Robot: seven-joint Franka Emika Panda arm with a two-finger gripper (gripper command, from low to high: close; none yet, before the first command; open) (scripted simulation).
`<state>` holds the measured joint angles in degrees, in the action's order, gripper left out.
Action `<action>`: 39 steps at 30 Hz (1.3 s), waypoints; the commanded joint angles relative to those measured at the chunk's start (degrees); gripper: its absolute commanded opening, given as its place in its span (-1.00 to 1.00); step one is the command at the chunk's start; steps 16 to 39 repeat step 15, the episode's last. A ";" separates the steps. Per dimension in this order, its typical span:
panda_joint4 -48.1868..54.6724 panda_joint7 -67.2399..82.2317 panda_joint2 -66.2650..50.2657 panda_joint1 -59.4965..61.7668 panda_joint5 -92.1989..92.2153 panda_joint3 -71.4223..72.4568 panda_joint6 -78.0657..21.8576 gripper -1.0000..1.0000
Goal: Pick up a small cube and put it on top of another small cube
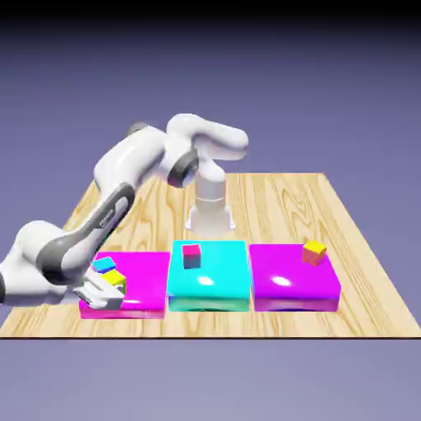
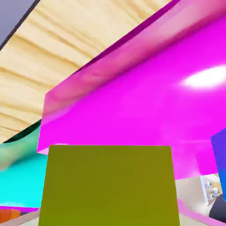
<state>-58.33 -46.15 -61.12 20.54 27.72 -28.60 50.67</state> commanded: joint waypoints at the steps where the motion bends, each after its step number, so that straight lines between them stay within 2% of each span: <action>1: -2.08 1.57 1.76 0.91 -1.21 -0.71 -0.14 -1.00; 4: -5.55 4.11 4.70 2.42 -3.09 -1.91 -0.37 -1.00; 13: -23.43 6.44 10.17 -3.18 -4.14 -2.67 10.65 -1.00; 14: -23.43 6.44 10.17 -3.18 -4.14 -2.67 10.66 1.00; 39: -23.43 6.44 10.17 -3.18 -4.14 -2.67 10.66 1.00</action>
